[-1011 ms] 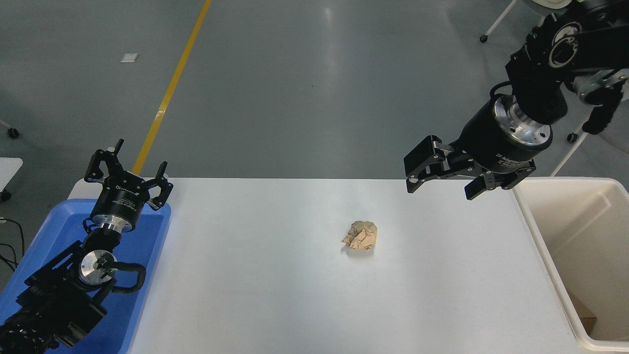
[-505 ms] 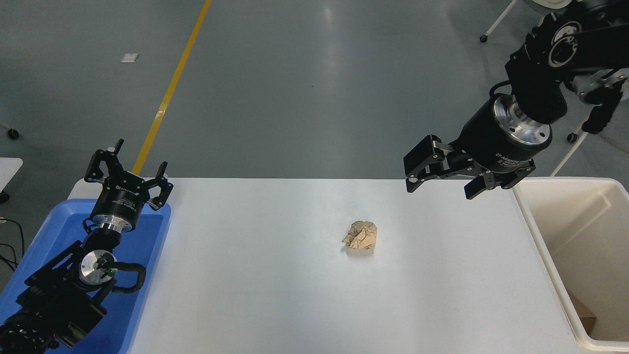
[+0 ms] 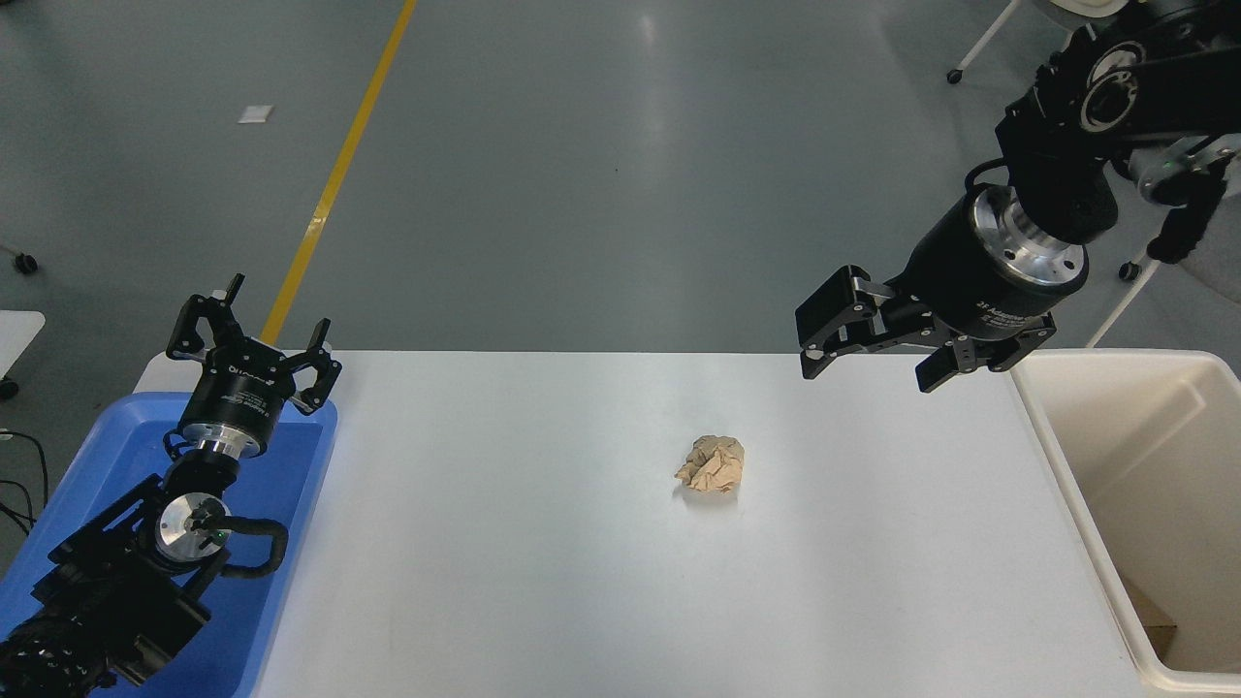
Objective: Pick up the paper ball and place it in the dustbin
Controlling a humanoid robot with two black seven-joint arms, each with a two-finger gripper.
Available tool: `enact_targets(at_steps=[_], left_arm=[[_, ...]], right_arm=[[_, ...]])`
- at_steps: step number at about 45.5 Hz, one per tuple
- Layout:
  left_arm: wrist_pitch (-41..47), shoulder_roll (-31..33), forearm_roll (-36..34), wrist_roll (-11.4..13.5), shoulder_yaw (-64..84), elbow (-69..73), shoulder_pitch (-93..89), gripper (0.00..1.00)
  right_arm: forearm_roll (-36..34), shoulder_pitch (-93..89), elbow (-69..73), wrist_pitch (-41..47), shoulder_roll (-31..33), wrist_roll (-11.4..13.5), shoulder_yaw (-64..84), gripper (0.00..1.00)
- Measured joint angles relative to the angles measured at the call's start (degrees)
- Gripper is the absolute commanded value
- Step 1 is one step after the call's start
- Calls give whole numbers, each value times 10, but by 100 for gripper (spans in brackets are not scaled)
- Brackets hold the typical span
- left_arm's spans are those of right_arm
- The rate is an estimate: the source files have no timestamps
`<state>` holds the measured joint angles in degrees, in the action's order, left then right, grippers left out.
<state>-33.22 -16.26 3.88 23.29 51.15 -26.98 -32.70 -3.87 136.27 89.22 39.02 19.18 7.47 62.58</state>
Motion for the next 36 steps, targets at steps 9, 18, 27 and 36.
enact_targets(at_steps=[9,18,27,36], left_arm=[[0,0,0,0,0,0,0,99],[0,0,0,0,0,0,0,99],[0,0,0,0,0,0,0,99],[0,0,0,0,0,0,0,99]], right_arm=[[0,0,0,0,0,0,0,100],[0,0,-1,0,0,0,0,100],[0,0,-1,-2,1,0,0,100],[-1,-2,-2,-4,-2,0,0,100]])
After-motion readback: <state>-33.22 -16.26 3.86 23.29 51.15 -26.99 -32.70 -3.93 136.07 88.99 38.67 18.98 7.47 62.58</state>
